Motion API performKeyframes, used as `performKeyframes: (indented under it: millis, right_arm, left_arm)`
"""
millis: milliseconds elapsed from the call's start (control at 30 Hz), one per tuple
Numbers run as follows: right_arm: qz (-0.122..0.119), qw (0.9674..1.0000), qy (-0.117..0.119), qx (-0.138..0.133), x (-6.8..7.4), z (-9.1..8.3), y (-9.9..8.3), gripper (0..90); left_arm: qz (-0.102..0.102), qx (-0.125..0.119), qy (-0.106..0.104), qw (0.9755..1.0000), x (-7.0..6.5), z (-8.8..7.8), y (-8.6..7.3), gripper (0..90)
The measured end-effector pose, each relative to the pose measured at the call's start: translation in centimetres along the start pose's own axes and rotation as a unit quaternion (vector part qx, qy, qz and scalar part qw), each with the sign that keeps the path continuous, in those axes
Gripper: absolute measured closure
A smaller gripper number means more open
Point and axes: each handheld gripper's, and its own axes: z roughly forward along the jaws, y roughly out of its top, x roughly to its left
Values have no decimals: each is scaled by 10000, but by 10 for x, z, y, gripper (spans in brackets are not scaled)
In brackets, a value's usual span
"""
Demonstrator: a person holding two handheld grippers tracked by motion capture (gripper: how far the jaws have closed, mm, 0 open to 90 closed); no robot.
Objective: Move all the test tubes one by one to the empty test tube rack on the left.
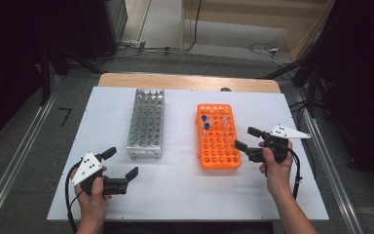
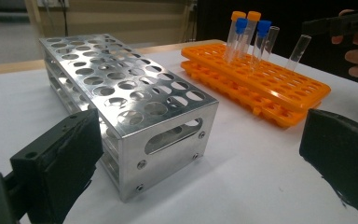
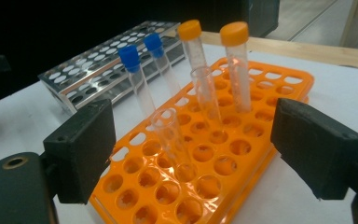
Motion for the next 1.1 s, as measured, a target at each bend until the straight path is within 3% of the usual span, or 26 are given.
performKeyframes:
  millis: [400,567,900,1100]
  right_arm:
    - [231,9988,82,426,4,25,-22,481]
    - [54,9981,-163,593,8,34,-29,548]
    - [-373,9968,-474,517,19,42,-35,699]
    - [-451,9957,-610,536,21,41,-34,738]
  left_arm:
    - [-18,61,-34,10000,-1,1,-2,0]
    - [19,86,-55,9999,-1,1,-2,0]
    - [-3,138,-75,9999,-2,4,-3,0]
    - [5,158,-99,9998,-4,5,-3,0]
